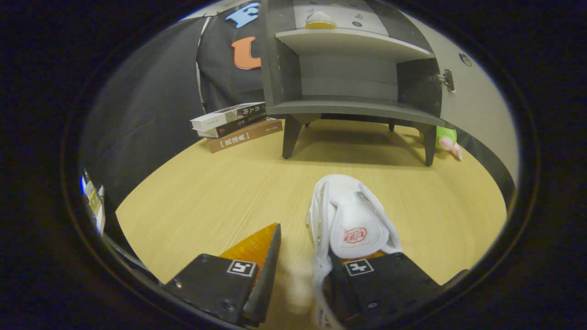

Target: Open the shoe cabinet door, grab the shoes and put them into the shoe cabinet, then close the shoe cabinet door.

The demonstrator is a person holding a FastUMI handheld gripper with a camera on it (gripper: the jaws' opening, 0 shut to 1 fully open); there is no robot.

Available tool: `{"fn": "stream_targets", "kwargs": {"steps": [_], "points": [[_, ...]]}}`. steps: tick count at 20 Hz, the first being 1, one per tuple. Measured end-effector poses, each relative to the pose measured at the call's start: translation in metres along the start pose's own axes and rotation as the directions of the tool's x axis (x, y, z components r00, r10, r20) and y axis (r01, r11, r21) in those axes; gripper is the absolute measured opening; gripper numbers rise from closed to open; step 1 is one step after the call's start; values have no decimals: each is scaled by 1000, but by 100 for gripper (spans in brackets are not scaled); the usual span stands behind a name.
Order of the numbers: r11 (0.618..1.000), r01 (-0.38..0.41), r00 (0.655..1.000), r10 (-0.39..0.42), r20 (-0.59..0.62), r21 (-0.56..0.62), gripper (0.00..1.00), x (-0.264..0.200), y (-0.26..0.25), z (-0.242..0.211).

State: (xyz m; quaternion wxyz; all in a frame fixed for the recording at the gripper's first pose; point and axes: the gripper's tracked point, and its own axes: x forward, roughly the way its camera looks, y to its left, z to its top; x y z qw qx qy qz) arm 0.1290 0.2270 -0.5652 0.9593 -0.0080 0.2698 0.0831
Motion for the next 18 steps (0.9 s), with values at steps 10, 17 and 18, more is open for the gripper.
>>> {"fn": "stream_targets", "kwargs": {"steps": [10, 17, 18], "points": [[1000, -19, 1000, 19, -10, 11, 9, -12, -12, 22], [1000, 8, 999, -9, 44, 29, 8, -58, -29, 94], [999, 17, 998, -19, 54, 37, 8, -67, -35, 111]]}}
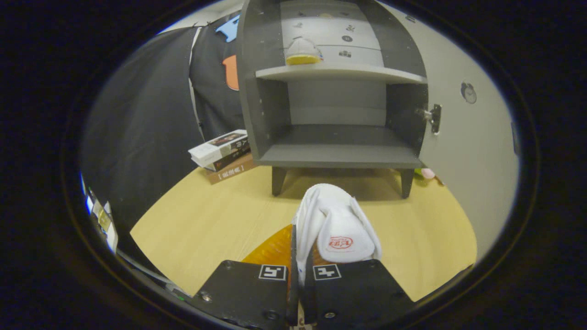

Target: Open the shoe cabinet door, grab the shoes and put them into the shoe cabinet, then close the shoe cabinet door.

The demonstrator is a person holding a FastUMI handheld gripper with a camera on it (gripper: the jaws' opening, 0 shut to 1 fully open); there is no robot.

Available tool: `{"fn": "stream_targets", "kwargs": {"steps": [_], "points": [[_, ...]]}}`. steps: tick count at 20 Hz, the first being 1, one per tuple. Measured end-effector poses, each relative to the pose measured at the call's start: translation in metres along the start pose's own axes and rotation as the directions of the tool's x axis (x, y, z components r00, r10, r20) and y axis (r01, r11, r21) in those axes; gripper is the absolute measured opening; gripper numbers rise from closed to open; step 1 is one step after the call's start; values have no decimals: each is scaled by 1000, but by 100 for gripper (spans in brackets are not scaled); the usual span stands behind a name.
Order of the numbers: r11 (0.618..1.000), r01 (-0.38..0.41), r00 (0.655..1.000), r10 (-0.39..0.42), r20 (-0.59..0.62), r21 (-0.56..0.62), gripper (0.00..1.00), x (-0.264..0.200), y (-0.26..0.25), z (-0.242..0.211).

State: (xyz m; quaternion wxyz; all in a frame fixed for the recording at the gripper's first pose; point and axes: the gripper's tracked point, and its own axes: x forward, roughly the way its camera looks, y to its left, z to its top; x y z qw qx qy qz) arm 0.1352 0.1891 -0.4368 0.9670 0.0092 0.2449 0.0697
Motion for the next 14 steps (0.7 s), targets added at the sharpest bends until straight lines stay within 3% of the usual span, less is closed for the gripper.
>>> {"fn": "stream_targets", "kwargs": {"steps": [8, 14], "points": [[996, 84, 987, -80, 141, -22, 8, -43, -44, 150], [990, 131, 965, -115, 237, -55, 8, -40, -63, 251]]}}
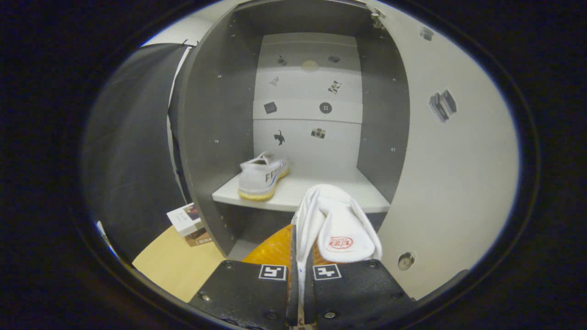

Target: Open the shoe cabinet door, grab the shoes and put them into the shoe cabinet, then close the shoe cabinet door.

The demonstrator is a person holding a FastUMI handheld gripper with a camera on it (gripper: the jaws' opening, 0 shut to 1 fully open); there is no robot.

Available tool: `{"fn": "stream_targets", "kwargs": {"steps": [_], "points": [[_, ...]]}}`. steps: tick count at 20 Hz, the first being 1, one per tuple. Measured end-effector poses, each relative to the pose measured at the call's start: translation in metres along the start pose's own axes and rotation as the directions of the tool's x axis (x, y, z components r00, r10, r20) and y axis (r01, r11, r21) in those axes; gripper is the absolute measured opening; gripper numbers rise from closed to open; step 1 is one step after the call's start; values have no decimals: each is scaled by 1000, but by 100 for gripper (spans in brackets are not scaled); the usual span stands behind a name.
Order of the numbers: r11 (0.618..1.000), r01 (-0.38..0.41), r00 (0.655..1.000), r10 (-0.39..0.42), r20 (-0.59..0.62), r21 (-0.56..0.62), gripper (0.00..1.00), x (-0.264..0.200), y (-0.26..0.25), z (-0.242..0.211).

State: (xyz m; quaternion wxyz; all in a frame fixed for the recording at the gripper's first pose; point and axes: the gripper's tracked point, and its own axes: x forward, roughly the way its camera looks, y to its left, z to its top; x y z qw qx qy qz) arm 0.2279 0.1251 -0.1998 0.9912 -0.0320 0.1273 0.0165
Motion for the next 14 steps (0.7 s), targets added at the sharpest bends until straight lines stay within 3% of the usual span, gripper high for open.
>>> {"fn": "stream_targets", "kwargs": {"steps": [9, 14], "points": [[999, 25, 998, -23, 62, -22, 8, 90, -7, 88], [999, 46, 998, -45, 49, -20, 8, 146, -13, 115]]}}
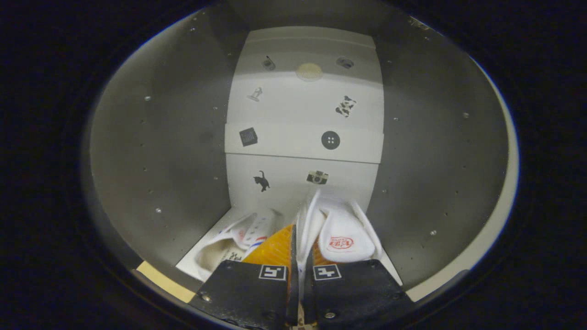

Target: Open the shoe cabinet door, grab the shoes and put them into the shoe cabinet, then close the shoe cabinet door.

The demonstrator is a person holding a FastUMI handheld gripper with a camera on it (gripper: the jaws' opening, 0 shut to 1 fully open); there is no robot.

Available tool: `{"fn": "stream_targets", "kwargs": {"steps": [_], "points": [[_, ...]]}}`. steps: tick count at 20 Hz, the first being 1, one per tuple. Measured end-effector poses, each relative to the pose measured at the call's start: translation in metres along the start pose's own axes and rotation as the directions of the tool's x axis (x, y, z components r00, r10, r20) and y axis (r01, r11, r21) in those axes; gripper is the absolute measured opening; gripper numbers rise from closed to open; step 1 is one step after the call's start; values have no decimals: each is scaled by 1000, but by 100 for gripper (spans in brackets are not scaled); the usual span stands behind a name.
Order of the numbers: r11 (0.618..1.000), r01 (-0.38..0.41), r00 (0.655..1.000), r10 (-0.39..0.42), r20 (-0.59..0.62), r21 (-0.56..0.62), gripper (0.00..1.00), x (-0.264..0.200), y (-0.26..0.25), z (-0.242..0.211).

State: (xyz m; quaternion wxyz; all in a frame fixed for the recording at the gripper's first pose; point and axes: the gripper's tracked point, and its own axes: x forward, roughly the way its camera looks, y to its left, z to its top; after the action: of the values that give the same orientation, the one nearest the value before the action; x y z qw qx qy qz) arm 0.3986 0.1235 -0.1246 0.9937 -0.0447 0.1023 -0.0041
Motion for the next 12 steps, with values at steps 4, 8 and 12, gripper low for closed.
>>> {"fn": "stream_targets", "kwargs": {"steps": [4, 8, 12], "points": [[1000, 17, 999, -17, -35, -4, 8, 40, -3, -1], [1000, 0, 992, 2, -123, 15, 9, 64, 1, -30], [1000, -29, 978, 29, -205, 4, 9, 73, 12, -49]]}}
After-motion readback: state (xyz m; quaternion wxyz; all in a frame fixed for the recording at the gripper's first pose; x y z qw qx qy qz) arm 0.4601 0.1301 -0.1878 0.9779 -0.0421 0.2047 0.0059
